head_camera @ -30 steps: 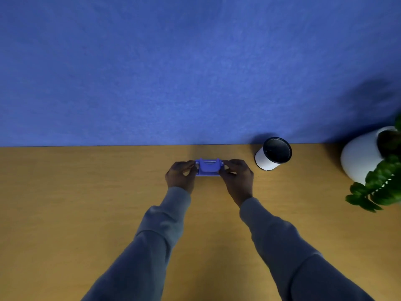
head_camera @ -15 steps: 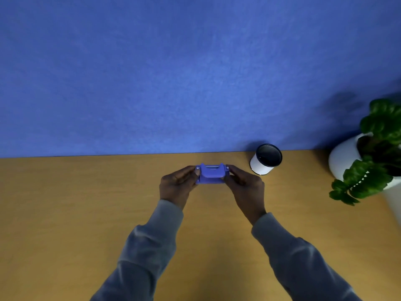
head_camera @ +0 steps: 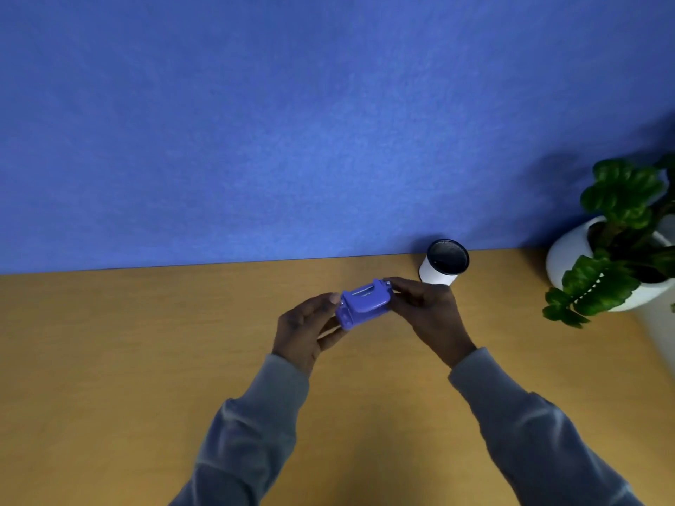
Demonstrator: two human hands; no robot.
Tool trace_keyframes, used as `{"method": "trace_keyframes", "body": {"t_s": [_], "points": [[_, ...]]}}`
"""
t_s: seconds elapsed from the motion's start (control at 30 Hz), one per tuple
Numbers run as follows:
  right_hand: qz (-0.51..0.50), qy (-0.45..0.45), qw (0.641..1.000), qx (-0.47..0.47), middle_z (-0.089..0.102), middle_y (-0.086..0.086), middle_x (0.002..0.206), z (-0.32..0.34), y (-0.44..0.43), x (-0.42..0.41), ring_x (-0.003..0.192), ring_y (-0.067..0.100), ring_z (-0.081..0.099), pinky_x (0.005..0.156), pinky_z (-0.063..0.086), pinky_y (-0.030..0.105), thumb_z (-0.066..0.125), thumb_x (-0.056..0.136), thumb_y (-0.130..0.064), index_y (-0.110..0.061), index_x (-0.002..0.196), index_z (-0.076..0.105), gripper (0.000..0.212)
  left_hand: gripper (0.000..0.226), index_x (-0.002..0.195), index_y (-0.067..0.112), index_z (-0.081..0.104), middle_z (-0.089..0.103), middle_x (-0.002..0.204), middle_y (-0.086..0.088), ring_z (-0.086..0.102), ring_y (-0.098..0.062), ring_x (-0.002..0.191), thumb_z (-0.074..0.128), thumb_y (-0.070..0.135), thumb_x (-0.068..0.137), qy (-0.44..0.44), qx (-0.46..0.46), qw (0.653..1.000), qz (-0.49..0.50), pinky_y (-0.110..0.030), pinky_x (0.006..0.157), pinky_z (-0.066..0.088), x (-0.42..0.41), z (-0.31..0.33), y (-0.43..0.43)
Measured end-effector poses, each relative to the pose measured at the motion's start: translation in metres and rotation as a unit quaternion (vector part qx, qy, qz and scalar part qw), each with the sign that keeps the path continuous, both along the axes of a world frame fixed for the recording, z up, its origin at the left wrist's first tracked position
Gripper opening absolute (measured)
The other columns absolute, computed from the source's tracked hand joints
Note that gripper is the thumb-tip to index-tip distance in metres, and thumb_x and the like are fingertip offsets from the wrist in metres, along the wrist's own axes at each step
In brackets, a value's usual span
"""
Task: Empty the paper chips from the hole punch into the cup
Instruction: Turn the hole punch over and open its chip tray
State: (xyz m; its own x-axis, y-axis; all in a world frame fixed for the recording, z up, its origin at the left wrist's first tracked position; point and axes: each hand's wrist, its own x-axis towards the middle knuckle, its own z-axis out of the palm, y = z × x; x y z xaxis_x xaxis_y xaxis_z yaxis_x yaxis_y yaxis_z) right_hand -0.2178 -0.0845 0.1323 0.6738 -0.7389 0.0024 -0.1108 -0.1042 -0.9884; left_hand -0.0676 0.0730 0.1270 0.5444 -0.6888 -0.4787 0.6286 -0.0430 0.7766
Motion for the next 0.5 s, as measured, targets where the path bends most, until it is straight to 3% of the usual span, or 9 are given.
{"method": "trace_keyframes", "body": {"t_s": [0.13,0.3,0.5], "points": [[0.075,0.0,0.997,-0.001,0.08,0.002,0.11,0.017,-0.011,-0.004,0.106,0.017,0.074,0.095,0.06,0.04,0.074,0.088,0.001,-0.018,0.111,0.078,0.03,0.062,0.104,0.009,0.078,0.078,0.098,-0.008,0.075,-0.022,0.086,0.091,0.048,0.058,0.022,0.003,0.997,-0.08,-0.035,0.074,0.06,-0.012,0.009,0.004],[0.173,0.017,0.985,0.001,0.079,0.006,0.114,0.039,-0.012,-0.006,0.108,0.016,0.074,0.089,0.058,0.026,0.072,0.089,0.005,-0.005,0.115,0.076,0.028,0.058,0.102,0.011,0.079,0.079,0.097,-0.01,0.076,-0.023,0.088,0.092,0.046,0.058,0.01,0.022,0.988,-0.152,-0.036,0.073,0.061,-0.03,0.021,0.011],[0.2,0.044,0.978,-0.024,0.077,0.01,0.116,0.048,0.005,-0.007,0.109,0.018,0.073,0.093,0.059,0.03,0.074,0.086,0.007,-0.003,0.119,0.074,0.034,0.041,0.098,0.014,0.08,0.079,0.088,-0.006,0.076,-0.02,0.081,0.086,0.038,0.065,-0.008,0.026,0.985,-0.17,-0.032,0.069,0.06,-0.044,0.029,0.022]]}}
